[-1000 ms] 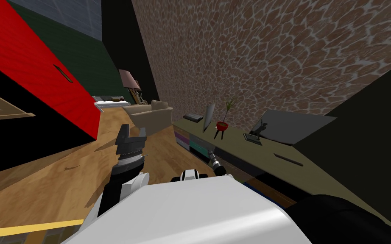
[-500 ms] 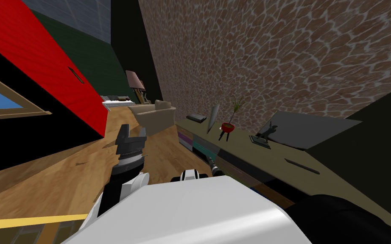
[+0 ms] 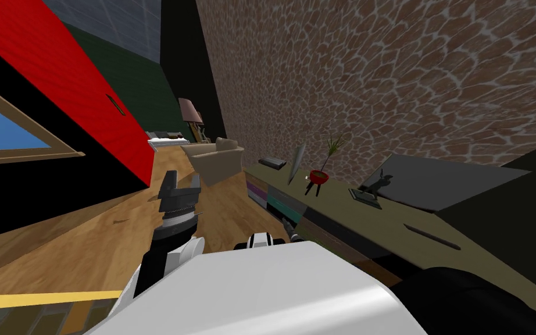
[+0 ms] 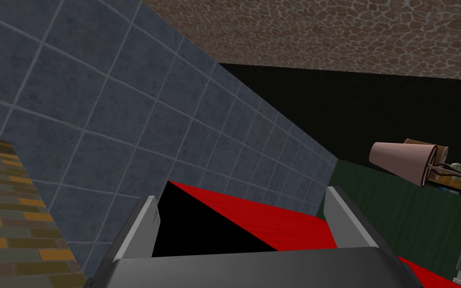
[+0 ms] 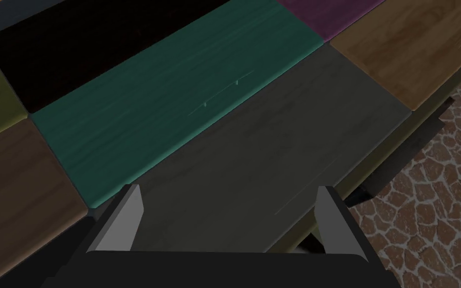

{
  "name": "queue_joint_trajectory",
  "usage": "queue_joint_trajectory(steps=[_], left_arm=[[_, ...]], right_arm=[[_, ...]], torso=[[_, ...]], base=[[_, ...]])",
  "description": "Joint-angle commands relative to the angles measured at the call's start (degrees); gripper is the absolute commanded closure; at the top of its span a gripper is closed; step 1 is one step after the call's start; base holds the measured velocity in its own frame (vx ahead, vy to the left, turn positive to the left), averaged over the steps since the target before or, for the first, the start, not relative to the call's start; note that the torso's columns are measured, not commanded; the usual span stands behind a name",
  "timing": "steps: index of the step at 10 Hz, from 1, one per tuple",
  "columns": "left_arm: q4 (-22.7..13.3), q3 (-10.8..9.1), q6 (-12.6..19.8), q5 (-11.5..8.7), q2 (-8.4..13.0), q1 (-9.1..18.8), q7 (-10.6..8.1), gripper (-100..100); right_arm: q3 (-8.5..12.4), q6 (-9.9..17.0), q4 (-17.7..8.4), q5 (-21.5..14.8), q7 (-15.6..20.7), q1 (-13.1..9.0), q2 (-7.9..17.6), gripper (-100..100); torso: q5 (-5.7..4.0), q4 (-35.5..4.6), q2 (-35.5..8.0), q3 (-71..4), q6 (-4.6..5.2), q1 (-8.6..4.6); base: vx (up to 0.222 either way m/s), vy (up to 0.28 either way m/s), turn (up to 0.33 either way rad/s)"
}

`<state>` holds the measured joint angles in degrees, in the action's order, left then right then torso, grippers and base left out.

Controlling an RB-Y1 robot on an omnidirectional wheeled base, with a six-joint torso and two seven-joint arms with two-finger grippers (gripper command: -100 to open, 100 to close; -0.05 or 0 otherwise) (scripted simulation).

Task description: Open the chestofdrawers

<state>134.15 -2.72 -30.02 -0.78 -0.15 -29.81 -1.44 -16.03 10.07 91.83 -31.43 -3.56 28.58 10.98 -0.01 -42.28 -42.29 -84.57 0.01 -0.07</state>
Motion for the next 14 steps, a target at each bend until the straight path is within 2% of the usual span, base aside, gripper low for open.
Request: queue_joint_trajectory(steps=[1,2,3,4,5,6,8,9,11,12,14], left_arm=[[0.0,0.0,0.0,0.0,0.0,0.0,0.0,0],[0.0,0.0,0.0,0.0,0.0,0.0,0.0,0],[0.0,0.0,0.0,0.0,0.0,0.0,0.0,0],[0.0,0.0,0.0,0.0,0.0,0.0,0.0,0],[0.0,0.0,0.0,0.0,0.0,0.0,0.0,0],[0.0,0.0,0.0,0.0,0.0,0.0,0.0,0],[0.0,0.0,0.0,0.0,0.0,0.0,0.0,0],[0.0,0.0,0.0,0.0,0.0,0.0,0.0,0],[0.0,0.0,0.0,0.0,0.0,0.0,0.0,0],[0.0,0.0,0.0,0.0,0.0,0.0,0.0,0],[0.0,0.0,0.0,0.0,0.0,0.0,0.0,0]], right_arm=[[-1.3,4.9,-3.0,-3.2,0.1,-0.3,0.0,-100],[-1.3,5.5,-3.0,-3.2,0.1,-0.3,0.0,-100],[-2.4,7.9,-5.1,-5.8,0.2,-0.6,-0.1,-100],[-2.4,9.5,-6.1,-6.4,0.2,-0.6,-0.1,-100],[-2.4,9.5,-6.1,-6.4,0.2,-0.6,-0.1,-100],[-3.4,11.4,-9.2,-9.5,0.3,-1.0,-0.3,-100],[-3.4,13.6,-9.3,-9.6,0.3,-1.0,-0.3,-100],[-4.4,15.7,-11.7,-12.2,0.5,-1.4,-0.4,-100],[-4.4,17.6,-12.5,-12.8,0.5,-1.4,-0.4,-100],[-5.4,19.5,-15.6,-15.7,0.6,-1.9,-0.5,-100],[-5.4,21.6,-15.7,-16.0,0.6,-1.9,-0.5,-100]], torso=[[0.0,0.0,0.0,0.0,-0.03,0.08],[0.02,0.0,0.0,0.0,0.0,0.09],[0.0,0.0,0.0,0.0,0.0,-0.01],[0.01,0.0,0.0,0.0,-0.04,0.12],[0.03,0.0,0.0,0.0,0.01,0.12],[0.0,0.0,0.0,0.0,0.0,-0.02],[0.02,0.0,0.0,0.0,-0.01,0.07],[0.0,0.0,0.0,0.0,0.0,-0.01],[0.02,0.0,0.0,0.0,-0.01,0.1],[0.01,0.0,-0.1,0.0,0.0,0.05],[0.03,0.0,0.0,0.0,0.0,0.08]], base=[[0.058,0.07,0.073],[0.033,0.041,-0.003],[0.046,0.073,0.134],[0.054,0.075,0.074],[0.026,0.036,-0.021],[0.052,0.058,0.116],[0.042,0.043,0.043],[0.069,0.046,0.11],[0.044,0.043,0.039],[0.065,0.071,0.123],[0.044,0.04,0.034]])
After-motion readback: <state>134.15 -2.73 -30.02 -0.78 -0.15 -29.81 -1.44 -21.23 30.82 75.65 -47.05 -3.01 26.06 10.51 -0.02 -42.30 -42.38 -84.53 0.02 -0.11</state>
